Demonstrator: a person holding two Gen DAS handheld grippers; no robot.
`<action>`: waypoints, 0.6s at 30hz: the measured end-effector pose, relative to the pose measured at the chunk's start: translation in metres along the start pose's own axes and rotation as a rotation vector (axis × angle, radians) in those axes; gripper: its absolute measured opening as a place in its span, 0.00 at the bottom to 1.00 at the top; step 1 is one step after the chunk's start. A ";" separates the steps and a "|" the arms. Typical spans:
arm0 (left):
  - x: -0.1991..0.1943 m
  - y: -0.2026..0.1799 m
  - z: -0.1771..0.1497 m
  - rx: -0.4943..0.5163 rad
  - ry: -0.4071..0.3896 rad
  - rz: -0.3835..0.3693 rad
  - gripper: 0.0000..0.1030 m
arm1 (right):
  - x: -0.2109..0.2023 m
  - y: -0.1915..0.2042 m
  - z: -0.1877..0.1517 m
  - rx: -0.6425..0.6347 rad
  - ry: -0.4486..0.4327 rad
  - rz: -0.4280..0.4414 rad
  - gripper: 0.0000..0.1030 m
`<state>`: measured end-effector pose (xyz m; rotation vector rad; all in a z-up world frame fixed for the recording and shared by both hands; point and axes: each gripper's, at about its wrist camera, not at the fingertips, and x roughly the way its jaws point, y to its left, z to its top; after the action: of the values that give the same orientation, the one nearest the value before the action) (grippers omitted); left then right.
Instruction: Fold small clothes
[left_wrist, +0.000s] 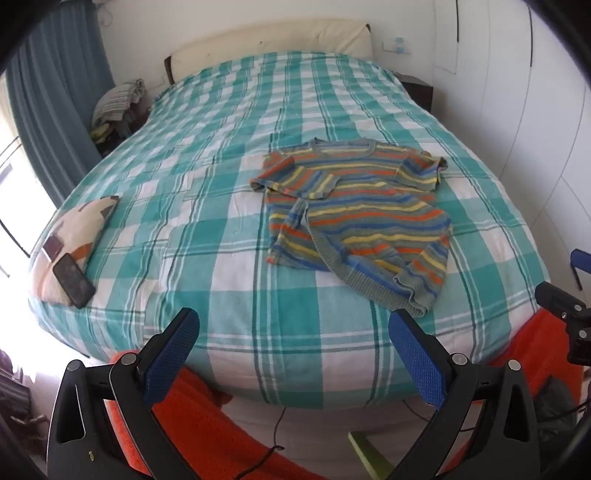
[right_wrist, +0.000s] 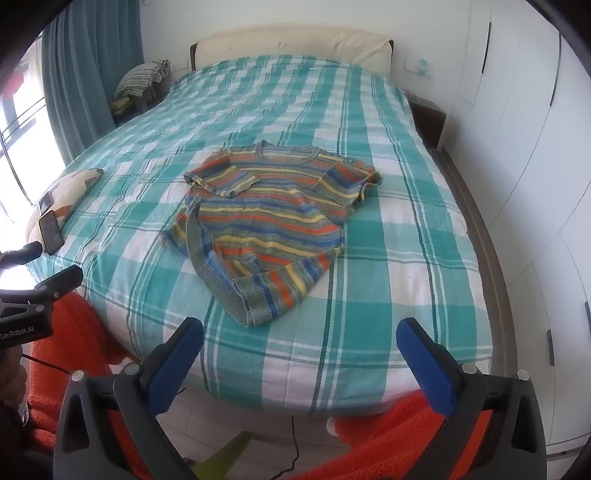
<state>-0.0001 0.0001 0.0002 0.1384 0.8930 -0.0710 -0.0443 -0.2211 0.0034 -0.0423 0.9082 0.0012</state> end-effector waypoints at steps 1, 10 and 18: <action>0.000 0.000 0.000 0.001 -0.004 0.000 0.99 | 0.000 0.000 0.000 0.000 -0.001 0.001 1.00; -0.003 0.005 0.000 0.008 -0.002 0.014 1.00 | 0.007 0.005 -0.002 -0.007 0.013 0.015 1.00; -0.002 0.001 -0.001 0.014 0.003 0.026 1.00 | 0.005 0.010 -0.001 -0.015 0.023 0.022 1.00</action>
<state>-0.0025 0.0014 0.0013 0.1635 0.8934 -0.0528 -0.0425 -0.2117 -0.0018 -0.0464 0.9313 0.0283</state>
